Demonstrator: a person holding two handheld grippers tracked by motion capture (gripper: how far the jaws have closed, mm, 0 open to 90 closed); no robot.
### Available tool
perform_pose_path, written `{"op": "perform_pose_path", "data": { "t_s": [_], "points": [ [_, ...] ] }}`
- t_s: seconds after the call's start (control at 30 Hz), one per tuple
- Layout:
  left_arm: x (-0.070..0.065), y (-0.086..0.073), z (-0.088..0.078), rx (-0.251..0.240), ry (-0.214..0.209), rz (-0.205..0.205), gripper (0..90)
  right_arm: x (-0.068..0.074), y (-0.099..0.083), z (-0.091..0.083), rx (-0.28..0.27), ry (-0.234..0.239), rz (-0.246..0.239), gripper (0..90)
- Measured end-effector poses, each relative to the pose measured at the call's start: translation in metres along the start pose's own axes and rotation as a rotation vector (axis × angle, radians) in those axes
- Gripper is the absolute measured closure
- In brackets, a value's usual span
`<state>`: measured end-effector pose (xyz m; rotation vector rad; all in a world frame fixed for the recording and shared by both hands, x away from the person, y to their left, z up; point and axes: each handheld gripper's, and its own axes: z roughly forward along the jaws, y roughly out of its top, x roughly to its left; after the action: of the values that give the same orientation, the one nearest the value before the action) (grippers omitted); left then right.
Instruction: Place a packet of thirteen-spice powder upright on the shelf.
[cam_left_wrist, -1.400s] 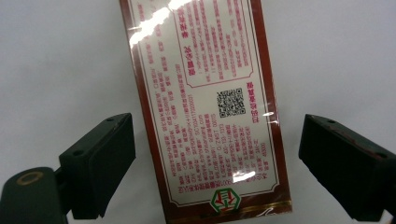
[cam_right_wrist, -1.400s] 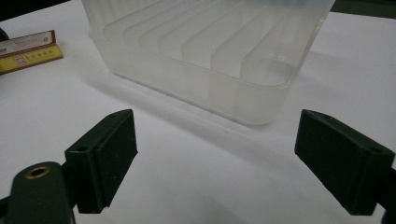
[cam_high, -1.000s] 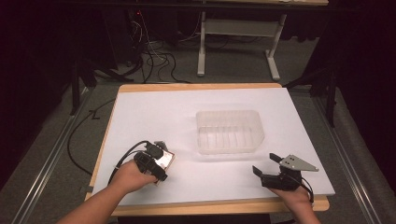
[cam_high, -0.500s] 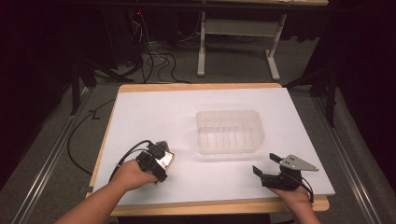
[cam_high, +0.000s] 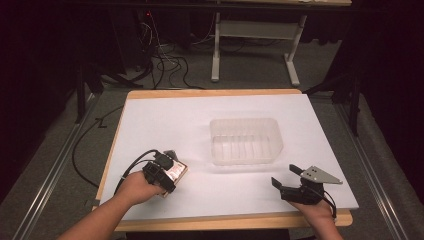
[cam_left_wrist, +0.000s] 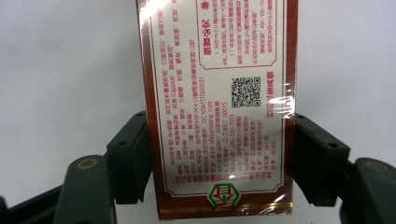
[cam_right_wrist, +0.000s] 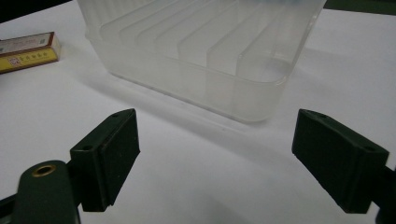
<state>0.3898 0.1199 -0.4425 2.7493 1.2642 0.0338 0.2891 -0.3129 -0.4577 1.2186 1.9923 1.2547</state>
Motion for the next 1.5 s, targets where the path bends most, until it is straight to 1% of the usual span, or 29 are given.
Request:
{"op": "perform_pose_path", "data": {
  "t_s": [0.07,0.2,0.27,0.33,0.4,0.43,0.47,0.5,0.53,0.57,0.63,0.73,0.77,0.8,0.83,0.93,0.97,1.0,1.07,1.17,1.23,1.27,1.3,1.33,1.37,1.4,1.43,1.47,1.5],
  "points": [
    [0.000,-0.002,0.000,-0.018,0.005,0.004,32.2,0.000,0.000,0.000,0.000,0.000,-0.001,15.4],
    [0.001,-0.004,-0.002,-0.032,-0.007,-0.002,32.5,-0.001,0.000,0.000,-0.002,-0.001,-0.002,15.5],
    [0.000,-0.008,-0.005,-0.064,-0.016,-0.015,32.7,-0.001,0.000,0.000,-0.002,-0.002,-0.001,15.5],
    [0.000,-0.009,-0.006,-0.075,-0.012,-0.014,32.7,-0.001,-0.001,0.000,-0.004,-0.003,0.000,15.6],
    [0.000,-0.012,-0.010,-0.118,-0.016,-0.004,32.8,-0.001,-0.001,0.000,-0.004,-0.003,0.001,15.6],
    [0.000,-0.012,-0.010,-0.118,-0.016,-0.004,32.8,-0.001,-0.001,0.000,-0.005,-0.003,0.003,15.6],
    [-0.001,-0.014,-0.013,-0.150,-0.035,-0.016,32.8,-0.001,-0.001,0.000,-0.006,-0.003,0.003,15.6],
    [-0.001,-0.014,-0.013,-0.150,-0.035,-0.016,32.8,-0.001,-0.001,-0.001,-0.004,-0.004,0.006,15.6],
    [-0.001,-0.016,-0.014,-0.169,-0.040,-0.017,32.8,-0.001,-0.001,-0.001,-0.004,-0.004,0.006,15.6],
    [-0.002,-0.018,-0.015,-0.211,-0.053,-0.021,32.8,-0.001,-0.001,-0.001,-0.004,-0.005,0.007,15.6],
    [-0.002,-0.021,-0.016,-0.255,-0.064,-0.019,32.8,-0.001,-0.001,-0.001,-0.008,-0.006,0.002,15.6],
    [-0.005,-0.024,-0.016,-0.328,-0.061,-0.008,32.8,-0.001,-0.001,-0.001,-0.005,-0.001,0.007,15.5],
    [-0.005,-0.024,-0.016,-0.328,-0.061,-0.008,32.8,-0.001,-0.001,-0.001,-0.005,-0.001,0.007,15.5],
    [-0.006,-0.025,-0.016,-0.356,-0.063,-0.008,32.8,-0.001,0.000,-0.001,-0.004,0.000,0.002,15.2],
    [-0.009,-0.027,-0.016,-0.401,-0.065,-0.007,32.8,-0.002,0.000,-0.001,-0.008,0.001,0.001,15.2],
    [-0.013,-0.030,-0.017,-0.462,-0.057,0.007,32.8,-0.001,0.000,-0.002,-0.013,0.009,0.001,15.5],
    [-0.013,-0.030,-0.017,-0.462,-0.057,0.007,32.8,-0.001,0.000,-0.002,-0.015,0.012,-0.004,15.5],
    [-0.015,-0.033,-0.020,-0.516,-0.053,0.004,32.8,0.000,0.000,-0.002,-0.017,0.014,-0.005,15.5],
    [-0.019,-0.036,-0.024,-0.577,-0.049,0.013,32.8,0.000,0.001,-0.002,-0.020,0.016,-0.009,15.7],
    [-0.026,-0.038,-0.028,-0.650,-0.043,0.027,32.8,-0.001,0.000,-0.001,-0.012,0.013,-0.010,15.8],
    [-0.029,-0.039,-0.031,-0.693,-0.040,0.028,32.8,-0.001,0.001,-0.001,-0.018,0.015,-0.007,15.8],
    [-0.031,-0.040,-0.033,-0.707,-0.033,0.017,32.8,-0.001,0.001,-0.002,-0.020,0.015,-0.003,15.8],
    [-0.031,-0.040,-0.033,-0.707,-0.033,0.017,32.8,0.000,0.002,-0.002,-0.025,0.015,-0.009,15.8],
    [-0.031,-0.039,-0.036,-0.760,-0.043,0.014,32.8,0.001,0.002,-0.003,-0.028,0.013,-0.013,15.8],
    [-0.031,-0.039,-0.036,-0.760,-0.043,0.014,32.8,0.002,0.002,-0.003,-0.031,0.011,-0.012,15.7],
    [-0.033,-0.038,-0.038,-0.801,-0.045,0.011,32.8,0.002,0.003,-0.003,-0.035,0.017,-0.013,15.5],
    [-0.035,-0.037,-0.039,-0.815,-0.050,0.011,32.8,0.003,0.004,-0.003,-0.039,0.028,-0.012,15.8],
    [-0.035,-0.037,-0.039,-0.815,-0.050,0.011,32.8,0.004,0.005,-0.003,-0.050,0.028,-0.018,16.1],
    [-0.039,-0.035,-0.039,-0.838,-0.052,0.015,32.8,0.005,0.007,-0.004,-0.056,0.019,-0.014,16.4]
  ]
}}
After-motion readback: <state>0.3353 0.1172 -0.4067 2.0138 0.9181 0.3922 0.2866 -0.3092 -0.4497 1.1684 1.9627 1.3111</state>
